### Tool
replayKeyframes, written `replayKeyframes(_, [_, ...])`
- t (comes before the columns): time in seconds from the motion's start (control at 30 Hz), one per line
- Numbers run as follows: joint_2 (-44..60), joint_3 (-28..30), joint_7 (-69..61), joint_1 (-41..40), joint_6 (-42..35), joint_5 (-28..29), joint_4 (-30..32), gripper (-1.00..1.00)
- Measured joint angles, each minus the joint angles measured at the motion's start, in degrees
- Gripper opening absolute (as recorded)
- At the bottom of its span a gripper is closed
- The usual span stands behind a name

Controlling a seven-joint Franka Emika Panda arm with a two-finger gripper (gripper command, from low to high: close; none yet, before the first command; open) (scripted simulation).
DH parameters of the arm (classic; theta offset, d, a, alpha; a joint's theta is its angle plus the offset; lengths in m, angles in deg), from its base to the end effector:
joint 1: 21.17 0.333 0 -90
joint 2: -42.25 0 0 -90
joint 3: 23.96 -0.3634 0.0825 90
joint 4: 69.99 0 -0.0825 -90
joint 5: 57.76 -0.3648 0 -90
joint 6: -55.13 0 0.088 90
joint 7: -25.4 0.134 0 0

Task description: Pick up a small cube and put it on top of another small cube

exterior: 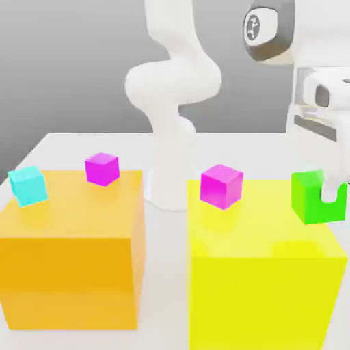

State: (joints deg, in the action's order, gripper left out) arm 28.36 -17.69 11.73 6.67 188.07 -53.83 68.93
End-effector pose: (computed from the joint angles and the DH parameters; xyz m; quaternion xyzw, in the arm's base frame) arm 0.4151 0.1597 0.4425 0.9438 0.3231 0.0693 0.0087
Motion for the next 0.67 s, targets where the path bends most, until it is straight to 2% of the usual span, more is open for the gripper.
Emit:
replayKeyframes(0.4, [-16.6,-1.3,24.8,-9.3,-19.5,-1.7,4.2,-1.00])
replayKeyframes(0.47, [-17.5,-1.6,27.3,-10.4,-19.1,-1.6,6.1,-1.00])
replayKeyframes(0.57, [-15.8,-1.6,28.0,-10.9,-13.0,-1.6,10.7,-1.00])
replayKeyframes(0.6, [-15.4,-1.6,28.0,-11.0,-11.7,-1.6,11.6,1.00])
replayKeyframes(0.67, [-15.4,-1.6,28.0,-11.0,-11.7,-1.6,11.6,1.00])
